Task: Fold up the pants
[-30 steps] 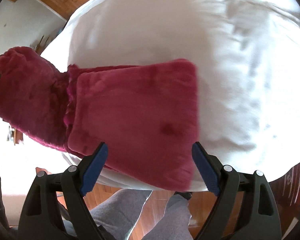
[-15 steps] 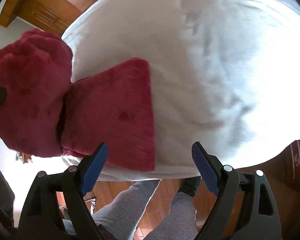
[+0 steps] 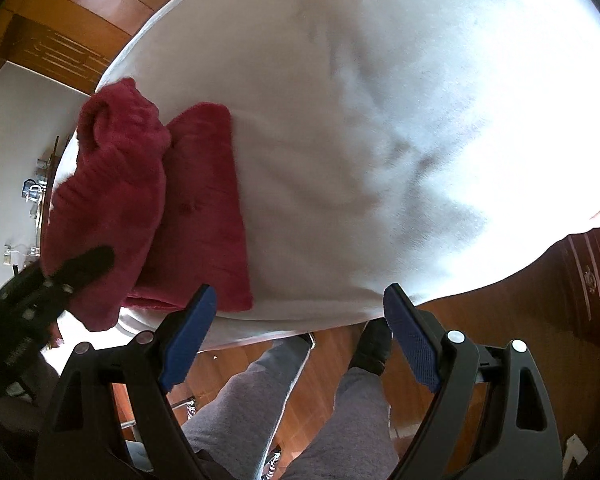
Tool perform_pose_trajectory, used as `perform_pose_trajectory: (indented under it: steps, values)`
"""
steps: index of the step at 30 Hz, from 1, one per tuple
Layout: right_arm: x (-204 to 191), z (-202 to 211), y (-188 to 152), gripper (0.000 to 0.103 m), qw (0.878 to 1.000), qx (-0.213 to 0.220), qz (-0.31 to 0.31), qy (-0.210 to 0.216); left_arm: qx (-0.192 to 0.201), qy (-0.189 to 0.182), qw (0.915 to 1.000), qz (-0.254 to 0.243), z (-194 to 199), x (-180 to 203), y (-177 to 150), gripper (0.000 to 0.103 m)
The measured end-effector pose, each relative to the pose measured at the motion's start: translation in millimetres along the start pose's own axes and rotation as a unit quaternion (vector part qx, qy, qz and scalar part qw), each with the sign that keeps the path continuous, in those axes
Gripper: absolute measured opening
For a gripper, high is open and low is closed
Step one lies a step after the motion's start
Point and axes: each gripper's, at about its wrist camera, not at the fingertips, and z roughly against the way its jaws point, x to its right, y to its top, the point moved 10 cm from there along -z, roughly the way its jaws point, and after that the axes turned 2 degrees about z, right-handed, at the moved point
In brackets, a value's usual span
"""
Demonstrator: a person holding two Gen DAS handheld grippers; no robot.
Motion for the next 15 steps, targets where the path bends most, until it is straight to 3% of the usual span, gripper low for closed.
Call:
perform_pose_trajectory:
  steps: [6, 12, 15]
  values:
    - [-1.2, -3.8, 1.6, 0.087, 1.000, -0.002, 0.001, 0.000, 0.000, -0.018, 0.9997, 0.017, -6.7, 4.2, -6.7, 0.034]
    - [-6.2, 4.7, 18.8, 0.086, 1.000, 0.016, 0.000, 0.006, 0.024, -0.100, 0.9923, 0.069, 25.1, 1.3, -7.7, 0.048]
    - [-15.8, 18.5, 34.8, 0.081, 0.999, 0.038, -0.003, 0.017, 0.033, -0.102, 0.9923, 0.062, 39.1, -3.4, -6.7, 0.048]
